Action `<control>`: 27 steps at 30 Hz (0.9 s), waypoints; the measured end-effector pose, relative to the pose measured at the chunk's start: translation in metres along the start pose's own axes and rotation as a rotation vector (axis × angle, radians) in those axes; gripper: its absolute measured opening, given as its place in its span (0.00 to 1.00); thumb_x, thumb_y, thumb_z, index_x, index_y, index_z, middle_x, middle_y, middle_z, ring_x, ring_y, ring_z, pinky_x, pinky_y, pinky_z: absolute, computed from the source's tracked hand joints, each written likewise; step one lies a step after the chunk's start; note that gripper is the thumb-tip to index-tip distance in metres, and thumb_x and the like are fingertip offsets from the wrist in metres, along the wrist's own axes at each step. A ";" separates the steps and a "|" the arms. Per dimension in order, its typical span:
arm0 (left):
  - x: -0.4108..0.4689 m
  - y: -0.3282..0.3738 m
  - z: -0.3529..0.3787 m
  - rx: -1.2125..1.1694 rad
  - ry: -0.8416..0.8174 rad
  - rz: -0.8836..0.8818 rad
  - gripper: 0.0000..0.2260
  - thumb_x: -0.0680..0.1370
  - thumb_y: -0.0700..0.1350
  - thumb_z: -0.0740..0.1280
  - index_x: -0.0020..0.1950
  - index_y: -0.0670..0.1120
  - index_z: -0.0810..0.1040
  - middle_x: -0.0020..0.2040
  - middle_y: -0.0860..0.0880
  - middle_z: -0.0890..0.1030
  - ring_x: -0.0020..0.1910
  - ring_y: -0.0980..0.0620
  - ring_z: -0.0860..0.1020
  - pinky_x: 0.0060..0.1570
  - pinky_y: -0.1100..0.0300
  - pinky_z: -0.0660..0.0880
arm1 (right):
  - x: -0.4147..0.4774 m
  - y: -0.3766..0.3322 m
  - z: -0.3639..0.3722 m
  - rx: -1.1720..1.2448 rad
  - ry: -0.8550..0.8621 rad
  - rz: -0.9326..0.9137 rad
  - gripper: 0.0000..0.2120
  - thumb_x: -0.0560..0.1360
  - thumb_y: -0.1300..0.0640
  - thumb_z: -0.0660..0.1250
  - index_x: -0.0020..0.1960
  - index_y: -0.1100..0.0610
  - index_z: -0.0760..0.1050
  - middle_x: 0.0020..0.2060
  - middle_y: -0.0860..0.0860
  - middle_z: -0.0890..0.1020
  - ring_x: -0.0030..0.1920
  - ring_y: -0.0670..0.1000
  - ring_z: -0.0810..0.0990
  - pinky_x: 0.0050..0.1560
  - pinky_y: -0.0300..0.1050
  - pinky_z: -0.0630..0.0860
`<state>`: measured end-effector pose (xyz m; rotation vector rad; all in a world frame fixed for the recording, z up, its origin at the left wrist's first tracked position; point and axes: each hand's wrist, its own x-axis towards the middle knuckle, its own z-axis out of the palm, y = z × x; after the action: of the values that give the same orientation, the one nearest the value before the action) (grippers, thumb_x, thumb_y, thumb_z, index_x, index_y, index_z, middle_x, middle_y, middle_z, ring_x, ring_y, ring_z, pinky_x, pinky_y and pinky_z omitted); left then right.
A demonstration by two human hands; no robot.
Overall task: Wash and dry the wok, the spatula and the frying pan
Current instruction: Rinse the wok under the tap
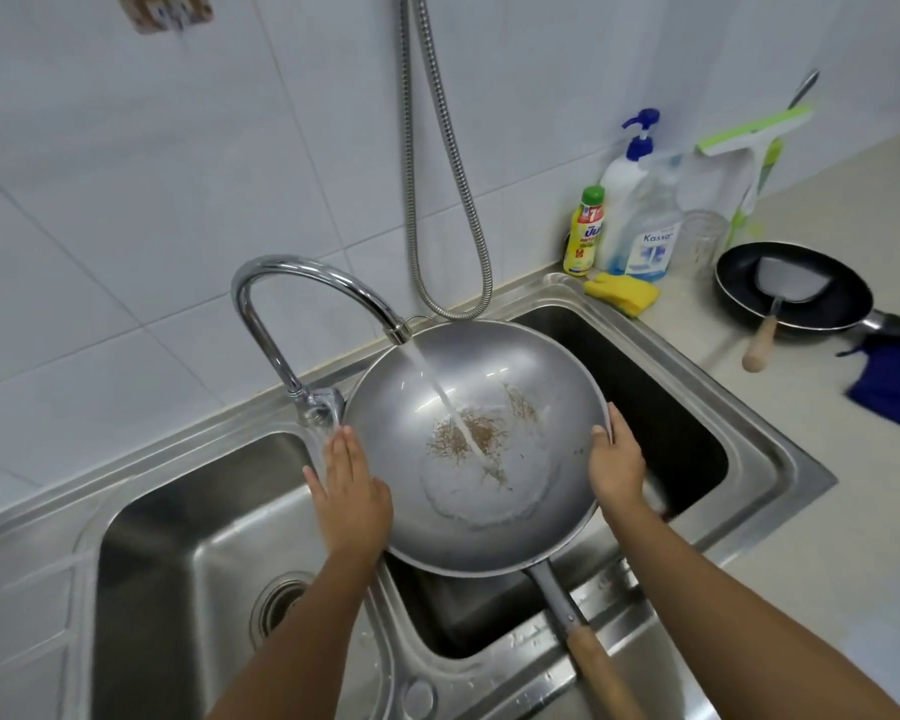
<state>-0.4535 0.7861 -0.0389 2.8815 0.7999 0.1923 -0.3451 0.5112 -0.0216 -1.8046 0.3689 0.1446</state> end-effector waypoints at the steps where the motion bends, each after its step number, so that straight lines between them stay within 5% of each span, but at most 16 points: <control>1: -0.001 -0.001 0.001 0.001 0.004 0.002 0.33 0.76 0.42 0.62 0.79 0.39 0.53 0.79 0.43 0.56 0.78 0.44 0.55 0.74 0.39 0.50 | -0.002 0.004 0.000 -0.031 -0.020 -0.006 0.24 0.83 0.55 0.55 0.78 0.47 0.56 0.72 0.53 0.68 0.70 0.57 0.70 0.67 0.57 0.69; 27: -0.006 0.001 0.000 -0.133 0.015 -0.023 0.32 0.77 0.41 0.60 0.79 0.41 0.51 0.79 0.45 0.53 0.78 0.47 0.52 0.76 0.45 0.49 | -0.024 0.016 0.003 -0.195 0.011 0.003 0.23 0.84 0.54 0.51 0.78 0.47 0.54 0.62 0.58 0.77 0.60 0.60 0.77 0.61 0.57 0.74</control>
<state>-0.4580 0.7828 -0.0391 2.7490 0.7905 0.2541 -0.3731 0.5143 -0.0301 -1.9976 0.3758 0.1783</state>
